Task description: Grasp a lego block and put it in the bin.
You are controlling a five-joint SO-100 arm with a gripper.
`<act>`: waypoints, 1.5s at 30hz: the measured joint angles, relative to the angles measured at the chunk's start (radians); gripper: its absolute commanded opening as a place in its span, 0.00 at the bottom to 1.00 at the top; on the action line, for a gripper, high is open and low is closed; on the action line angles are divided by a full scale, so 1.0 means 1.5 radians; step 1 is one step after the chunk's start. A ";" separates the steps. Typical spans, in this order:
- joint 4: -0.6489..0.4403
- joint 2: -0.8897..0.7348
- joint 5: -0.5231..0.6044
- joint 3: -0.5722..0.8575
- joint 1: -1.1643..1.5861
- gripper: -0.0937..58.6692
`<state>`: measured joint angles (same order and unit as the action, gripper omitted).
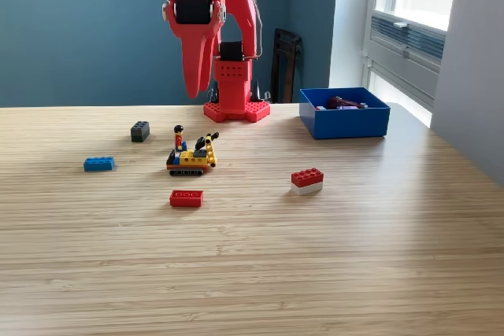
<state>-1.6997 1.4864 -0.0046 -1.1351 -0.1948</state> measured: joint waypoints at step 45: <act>0.216 0.001 -0.263 -0.363 -0.074 0.62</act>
<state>-1.3760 1.4880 -0.3988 -1.6797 -0.3053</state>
